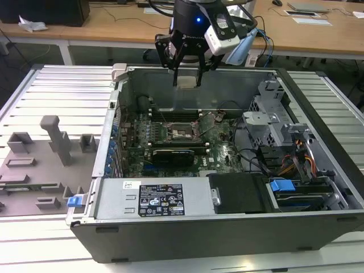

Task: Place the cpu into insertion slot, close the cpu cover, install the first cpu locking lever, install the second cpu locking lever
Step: 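Place the cpu into insertion slot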

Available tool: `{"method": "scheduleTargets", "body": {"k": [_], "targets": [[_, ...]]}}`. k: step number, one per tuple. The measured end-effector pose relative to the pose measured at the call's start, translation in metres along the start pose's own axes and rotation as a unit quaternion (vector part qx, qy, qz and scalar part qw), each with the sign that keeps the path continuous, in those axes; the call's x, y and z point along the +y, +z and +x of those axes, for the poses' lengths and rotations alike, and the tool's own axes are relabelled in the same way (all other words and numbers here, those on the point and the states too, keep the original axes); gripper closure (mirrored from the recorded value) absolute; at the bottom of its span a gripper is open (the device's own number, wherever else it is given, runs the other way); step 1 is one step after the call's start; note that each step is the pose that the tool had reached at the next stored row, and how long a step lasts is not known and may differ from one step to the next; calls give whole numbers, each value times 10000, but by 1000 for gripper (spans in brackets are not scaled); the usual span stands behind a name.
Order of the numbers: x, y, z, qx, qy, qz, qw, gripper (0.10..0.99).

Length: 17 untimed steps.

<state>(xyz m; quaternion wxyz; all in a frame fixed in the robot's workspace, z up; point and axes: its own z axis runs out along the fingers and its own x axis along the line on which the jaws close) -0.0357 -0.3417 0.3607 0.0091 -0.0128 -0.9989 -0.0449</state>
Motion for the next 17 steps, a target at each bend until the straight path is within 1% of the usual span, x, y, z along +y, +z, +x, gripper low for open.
{"method": "scheduleTargets", "body": {"k": [6,10,12,14,15,17], "targets": [[-7,83,-2,-2,18,0,10000,545],[-14,155,-3,-21,233,-2,9997,545],[-16,175,-3,-32,359,-1,9994,545],[-17,195,-4,-45,496,0,9988,545],[-19,218,-4,-62,689,-2,9976,545],[-22,246,-5,-87,977,-7,9952,545]]}}
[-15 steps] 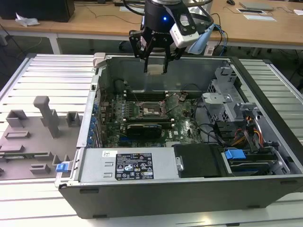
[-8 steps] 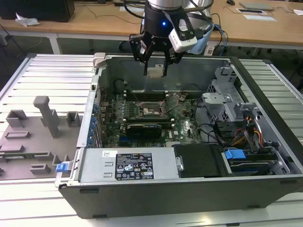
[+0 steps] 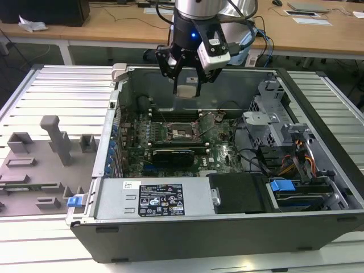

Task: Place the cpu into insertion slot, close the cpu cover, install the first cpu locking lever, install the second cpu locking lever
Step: 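Place the cpu into insertion slot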

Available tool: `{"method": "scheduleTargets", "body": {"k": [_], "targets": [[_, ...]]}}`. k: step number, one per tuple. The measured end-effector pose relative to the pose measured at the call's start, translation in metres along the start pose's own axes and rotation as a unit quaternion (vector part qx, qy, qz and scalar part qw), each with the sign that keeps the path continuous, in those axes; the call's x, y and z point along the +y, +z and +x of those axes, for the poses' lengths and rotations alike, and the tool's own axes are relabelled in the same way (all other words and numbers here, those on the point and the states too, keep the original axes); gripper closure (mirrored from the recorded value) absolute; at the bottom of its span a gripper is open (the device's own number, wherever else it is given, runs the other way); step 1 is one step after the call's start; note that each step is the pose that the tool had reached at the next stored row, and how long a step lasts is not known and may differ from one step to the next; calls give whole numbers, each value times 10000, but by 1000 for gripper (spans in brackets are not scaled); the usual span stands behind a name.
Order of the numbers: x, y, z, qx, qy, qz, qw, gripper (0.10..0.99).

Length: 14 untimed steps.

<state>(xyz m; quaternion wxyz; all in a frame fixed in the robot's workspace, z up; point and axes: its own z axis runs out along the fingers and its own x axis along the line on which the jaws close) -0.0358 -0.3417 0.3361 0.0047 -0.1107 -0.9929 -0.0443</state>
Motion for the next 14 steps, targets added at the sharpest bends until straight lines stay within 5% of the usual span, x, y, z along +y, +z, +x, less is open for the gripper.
{"method": "scheduleTargets", "body": {"k": [4,8,10,14], "targets": [[-3,33,-1,-42,475,-8,9989,545],[-4,50,-1,-87,991,-18,9950,545],[-5,59,-1,-117,1334,-25,9910,545],[-6,66,-1,-149,1704,-32,9853,545]]}}
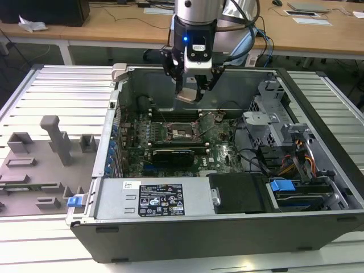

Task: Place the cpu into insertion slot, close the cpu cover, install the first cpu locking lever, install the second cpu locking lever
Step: 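Place the cpu into insertion slot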

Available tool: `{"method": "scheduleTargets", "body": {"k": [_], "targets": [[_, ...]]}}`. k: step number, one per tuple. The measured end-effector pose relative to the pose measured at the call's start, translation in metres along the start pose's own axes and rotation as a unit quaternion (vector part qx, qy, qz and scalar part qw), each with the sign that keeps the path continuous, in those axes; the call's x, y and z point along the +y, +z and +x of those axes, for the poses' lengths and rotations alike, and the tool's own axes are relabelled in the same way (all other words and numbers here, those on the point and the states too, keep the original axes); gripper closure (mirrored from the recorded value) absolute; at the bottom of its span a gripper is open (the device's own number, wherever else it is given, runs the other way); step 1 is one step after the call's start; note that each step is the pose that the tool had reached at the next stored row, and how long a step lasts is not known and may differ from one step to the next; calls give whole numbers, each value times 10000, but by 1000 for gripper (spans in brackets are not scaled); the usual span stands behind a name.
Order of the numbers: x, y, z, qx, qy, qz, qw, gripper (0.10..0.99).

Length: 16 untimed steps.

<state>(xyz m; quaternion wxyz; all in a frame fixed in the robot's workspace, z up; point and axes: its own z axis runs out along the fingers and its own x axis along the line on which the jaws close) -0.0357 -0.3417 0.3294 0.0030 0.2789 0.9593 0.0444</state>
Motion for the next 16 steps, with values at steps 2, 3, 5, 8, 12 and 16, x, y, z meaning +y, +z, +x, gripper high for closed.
{"method": "scheduleTargets", "body": {"k": [2,3,5,8,12,16], "targets": [[0,3,0,-16,188,-4,9998,545],[0,4,0,-23,267,-5,9996,545],[-1,10,0,-55,624,-12,9980,545],[-1,14,0,-77,877,-16,9961,545],[-2,19,0,-113,1279,-23,9917,545],[-2,26,-1,-171,1954,-36,9806,545]]}}
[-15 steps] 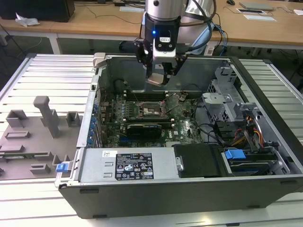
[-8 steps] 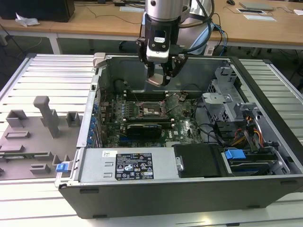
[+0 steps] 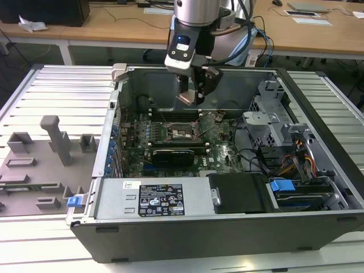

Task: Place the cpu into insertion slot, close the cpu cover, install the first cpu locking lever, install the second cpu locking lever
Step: 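Place the cpu into insertion slot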

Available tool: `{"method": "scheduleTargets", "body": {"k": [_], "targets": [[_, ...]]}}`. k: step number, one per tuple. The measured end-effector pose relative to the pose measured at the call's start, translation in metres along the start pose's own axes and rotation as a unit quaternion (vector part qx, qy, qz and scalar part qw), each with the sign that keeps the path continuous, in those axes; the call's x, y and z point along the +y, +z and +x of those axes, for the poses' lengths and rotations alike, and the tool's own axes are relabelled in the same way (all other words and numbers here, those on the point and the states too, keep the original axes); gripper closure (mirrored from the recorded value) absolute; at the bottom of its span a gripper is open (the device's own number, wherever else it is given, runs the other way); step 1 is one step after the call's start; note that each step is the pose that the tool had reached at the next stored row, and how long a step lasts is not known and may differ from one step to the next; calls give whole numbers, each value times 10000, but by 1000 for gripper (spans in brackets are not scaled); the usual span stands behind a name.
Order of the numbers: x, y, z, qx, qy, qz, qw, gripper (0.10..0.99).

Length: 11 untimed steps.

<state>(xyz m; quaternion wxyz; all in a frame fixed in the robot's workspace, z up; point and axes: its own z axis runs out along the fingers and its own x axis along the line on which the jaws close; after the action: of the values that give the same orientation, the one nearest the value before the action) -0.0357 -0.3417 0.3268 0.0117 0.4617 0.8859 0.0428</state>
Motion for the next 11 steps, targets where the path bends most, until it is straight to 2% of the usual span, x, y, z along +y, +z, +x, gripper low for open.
{"method": "scheduleTargets", "body": {"k": [3,7,10,11], "targets": [[0,3,0,-23,264,-5,9996,545],[-1,8,0,-53,604,-11,9982,545],[-1,11,0,-74,853,-16,9963,545],[-1,14,0,-88,1008,-19,9949,545]]}}
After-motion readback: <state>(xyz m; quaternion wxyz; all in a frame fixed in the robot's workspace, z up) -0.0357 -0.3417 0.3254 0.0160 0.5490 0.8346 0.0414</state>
